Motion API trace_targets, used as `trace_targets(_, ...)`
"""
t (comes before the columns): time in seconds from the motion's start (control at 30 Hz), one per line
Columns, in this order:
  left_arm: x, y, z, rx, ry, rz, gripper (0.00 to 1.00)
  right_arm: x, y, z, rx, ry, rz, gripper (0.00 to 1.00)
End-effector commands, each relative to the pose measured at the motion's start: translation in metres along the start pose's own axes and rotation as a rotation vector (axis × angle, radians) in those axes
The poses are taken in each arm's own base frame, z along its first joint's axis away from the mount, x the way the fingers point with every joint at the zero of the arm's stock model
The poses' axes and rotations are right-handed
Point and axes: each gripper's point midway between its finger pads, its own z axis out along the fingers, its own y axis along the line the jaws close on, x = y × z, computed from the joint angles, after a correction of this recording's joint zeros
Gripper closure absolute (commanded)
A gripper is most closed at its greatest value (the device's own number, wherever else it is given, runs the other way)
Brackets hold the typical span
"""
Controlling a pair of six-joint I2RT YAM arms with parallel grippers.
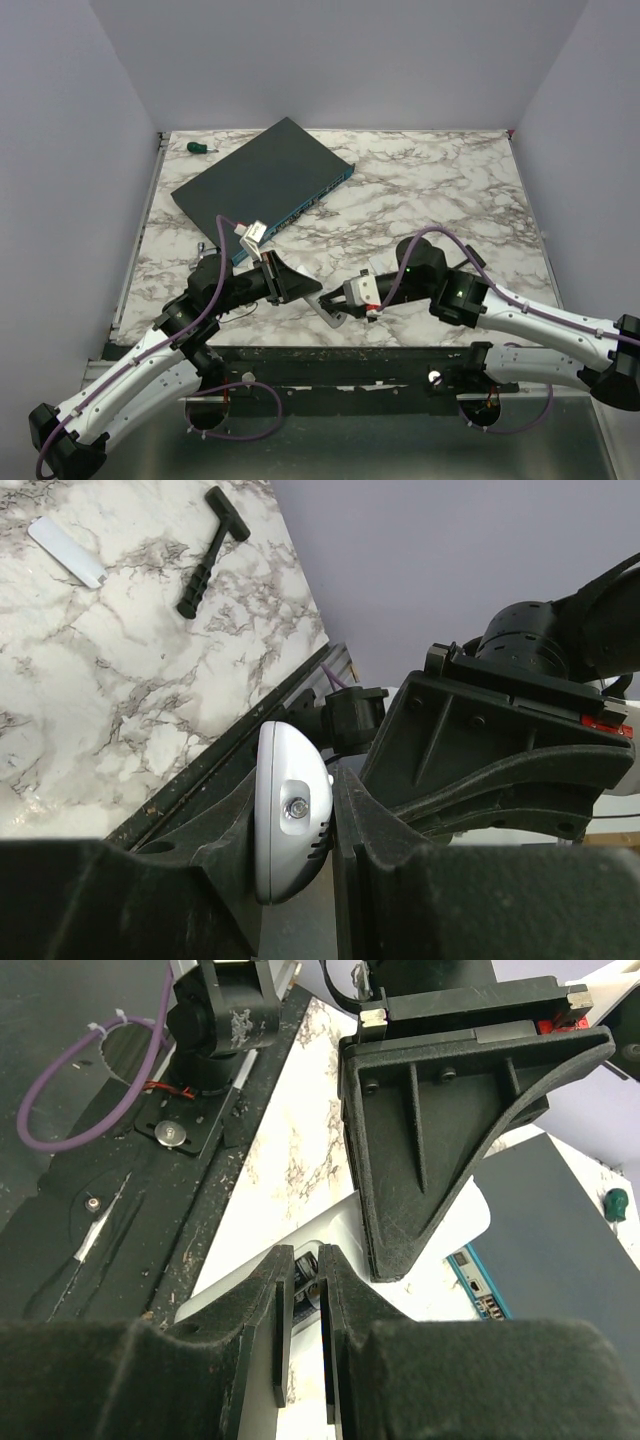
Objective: Load the batteries into the remote control
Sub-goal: Load the battery into the remote control.
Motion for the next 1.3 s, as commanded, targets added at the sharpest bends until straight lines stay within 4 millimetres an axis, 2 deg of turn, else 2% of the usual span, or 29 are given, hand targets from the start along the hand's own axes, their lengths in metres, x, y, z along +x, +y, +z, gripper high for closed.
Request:
trace_targets(0.0,0.001,-0.010,-0.002,0.047,0.004,0.022,1.00,0.007,-0.001,-0.004,0.030,0.020,0.013,0.77)
trace_targets(0.57,-0.003,-0.014,-0.004,0.060,-0.018,0.026,1.00,0.012,0.010,-0.007,0.017,0.020,0.041,0.77)
trace_targets(0.77,-0.002,-0.012,-0.004,0.057,-0.018,0.022,1.00,0.004,0.016,-0.007,-0.025,-0.010,0.050,0.77)
trace_targets(0.9,-0.002,-0.011,-0.002,0.056,-0.018,0.021,1.00,-0.008,0.020,-0.004,-0.074,-0.055,0.045,0.76)
trace_targets(1.07,-0.002,-0.011,-0.001,0.054,-0.015,0.018,1.00,-0.019,0.016,-0.001,-0.084,-0.098,0.025,0.76)
trace_targets(1.27,-0.001,-0.009,-0.001,0.050,-0.012,0.016,1.00,-0.034,0.000,0.000,-0.014,-0.157,-0.027,0.75)
